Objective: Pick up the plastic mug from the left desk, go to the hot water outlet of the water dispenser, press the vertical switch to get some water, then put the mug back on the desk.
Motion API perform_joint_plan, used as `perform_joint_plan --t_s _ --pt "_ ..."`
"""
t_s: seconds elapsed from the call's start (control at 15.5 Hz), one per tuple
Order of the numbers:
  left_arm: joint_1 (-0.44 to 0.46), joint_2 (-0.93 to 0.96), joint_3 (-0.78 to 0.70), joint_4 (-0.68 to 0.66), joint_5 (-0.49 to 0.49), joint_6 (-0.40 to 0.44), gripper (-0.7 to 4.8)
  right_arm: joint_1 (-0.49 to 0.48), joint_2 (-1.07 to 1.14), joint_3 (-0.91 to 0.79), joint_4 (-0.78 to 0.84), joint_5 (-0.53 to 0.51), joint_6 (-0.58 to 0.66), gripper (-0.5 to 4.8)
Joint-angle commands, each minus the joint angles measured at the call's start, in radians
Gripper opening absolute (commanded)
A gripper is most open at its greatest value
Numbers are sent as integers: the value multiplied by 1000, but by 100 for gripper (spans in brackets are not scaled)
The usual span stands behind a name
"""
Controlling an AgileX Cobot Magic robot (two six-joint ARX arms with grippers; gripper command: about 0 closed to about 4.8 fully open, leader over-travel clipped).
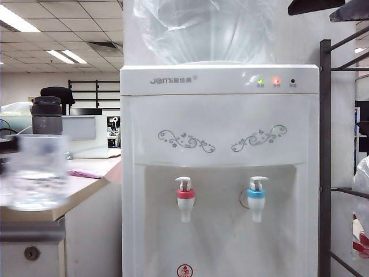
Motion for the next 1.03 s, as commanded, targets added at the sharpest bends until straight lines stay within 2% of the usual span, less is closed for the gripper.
perform_joint_plan --t_s 0.06,0.45,0.71,1.03 --pt "-336 -8 2 41 11 -3 -5 0 -2 6 11 0 -3 479" --pt "-586 48 13 75 14 -3 -5 0 -2 6 11 0 -3 479" --pt "-595 140 17 89 10 -3 -5 0 -2 6 11 0 -3 479" --pt "-595 162 63 78 -3 -4 -5 0 -2 6 11 0 -3 479"
